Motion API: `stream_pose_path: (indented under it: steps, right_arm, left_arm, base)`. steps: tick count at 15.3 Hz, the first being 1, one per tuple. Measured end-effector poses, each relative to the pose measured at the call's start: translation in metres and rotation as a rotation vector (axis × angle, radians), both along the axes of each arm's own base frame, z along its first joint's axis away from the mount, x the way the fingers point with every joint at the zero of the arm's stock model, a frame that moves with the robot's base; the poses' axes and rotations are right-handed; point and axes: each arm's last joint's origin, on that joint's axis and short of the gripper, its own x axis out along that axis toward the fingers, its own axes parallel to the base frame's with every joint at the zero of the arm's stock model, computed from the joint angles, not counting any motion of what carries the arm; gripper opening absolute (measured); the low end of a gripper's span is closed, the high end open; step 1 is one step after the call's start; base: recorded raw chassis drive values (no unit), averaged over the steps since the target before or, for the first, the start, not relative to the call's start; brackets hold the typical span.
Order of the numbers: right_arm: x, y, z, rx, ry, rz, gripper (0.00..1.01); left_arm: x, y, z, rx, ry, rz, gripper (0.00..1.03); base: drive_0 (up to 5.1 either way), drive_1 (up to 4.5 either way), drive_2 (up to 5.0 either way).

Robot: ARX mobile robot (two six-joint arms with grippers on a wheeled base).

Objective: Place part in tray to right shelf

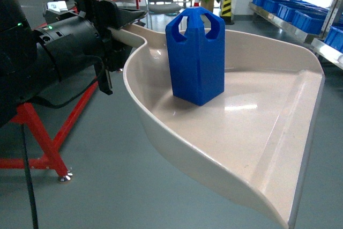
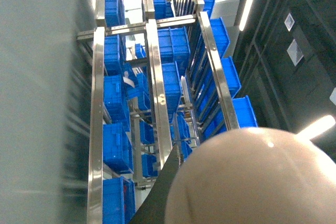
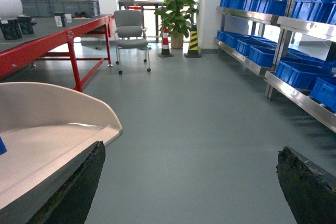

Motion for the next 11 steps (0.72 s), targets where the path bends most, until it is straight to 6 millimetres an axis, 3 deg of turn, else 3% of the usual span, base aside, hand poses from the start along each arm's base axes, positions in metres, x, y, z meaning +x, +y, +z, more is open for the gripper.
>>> stream_pose_path:
  steps: [11]
  right_arm:
    - [0.0001,0.0001,-0.0004,-0.001,0.004,0.001,0.98]
  left_arm:
    - [0.0001,0.0003,-0.0002,0.0,0.002,0.002,0.12]
  base:
    - [0.0,4.35,-4.3]
